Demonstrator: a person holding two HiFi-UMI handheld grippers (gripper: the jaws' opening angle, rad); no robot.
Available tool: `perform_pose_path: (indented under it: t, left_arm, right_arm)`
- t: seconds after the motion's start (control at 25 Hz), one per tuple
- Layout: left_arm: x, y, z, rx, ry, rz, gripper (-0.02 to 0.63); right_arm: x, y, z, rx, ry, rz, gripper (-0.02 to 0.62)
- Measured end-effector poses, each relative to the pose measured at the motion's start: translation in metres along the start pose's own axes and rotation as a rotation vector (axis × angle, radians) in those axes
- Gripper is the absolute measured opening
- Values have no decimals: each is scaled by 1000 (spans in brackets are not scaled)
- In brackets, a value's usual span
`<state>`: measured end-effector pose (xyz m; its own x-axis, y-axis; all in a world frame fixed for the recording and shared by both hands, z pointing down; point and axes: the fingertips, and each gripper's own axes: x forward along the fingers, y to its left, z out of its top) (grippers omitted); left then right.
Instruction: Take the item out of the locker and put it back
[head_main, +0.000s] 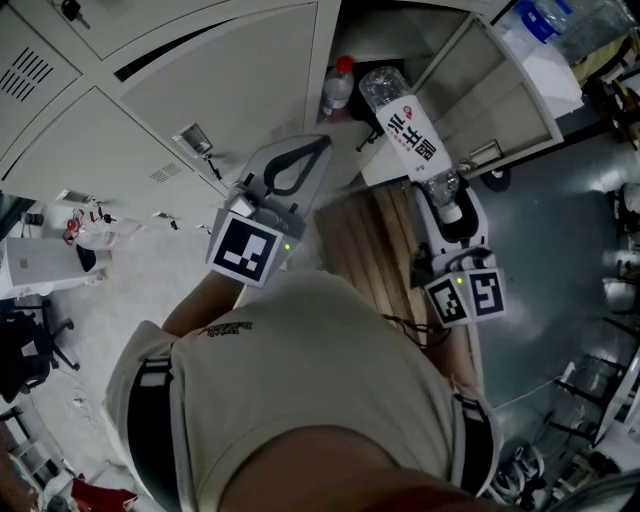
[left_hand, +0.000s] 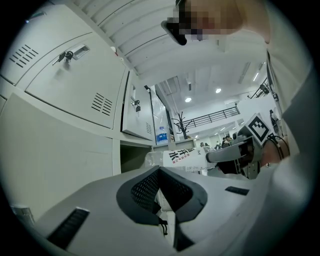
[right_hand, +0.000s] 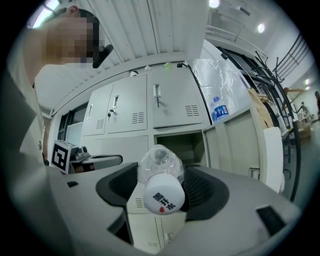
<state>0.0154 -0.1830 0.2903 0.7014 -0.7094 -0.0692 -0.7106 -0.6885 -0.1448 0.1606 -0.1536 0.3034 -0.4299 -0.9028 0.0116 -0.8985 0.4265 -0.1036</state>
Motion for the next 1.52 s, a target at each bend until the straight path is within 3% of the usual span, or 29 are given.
perform_pose_path:
  t: [0.28, 0.52, 1.52]
  left_arm:
    - [-2, -1, 1, 26, -9, -6, 12]
    - [-4, -1, 4, 3, -37, -4, 12]
    - [3, -1, -7, -32, -2, 2, 12]
  right_arm:
    - [0, -1, -3, 19, 4, -4, 293]
    - [1, 3, -5, 19, 3, 3, 293]
    - [3, -7, -4, -4, 7, -6, 293]
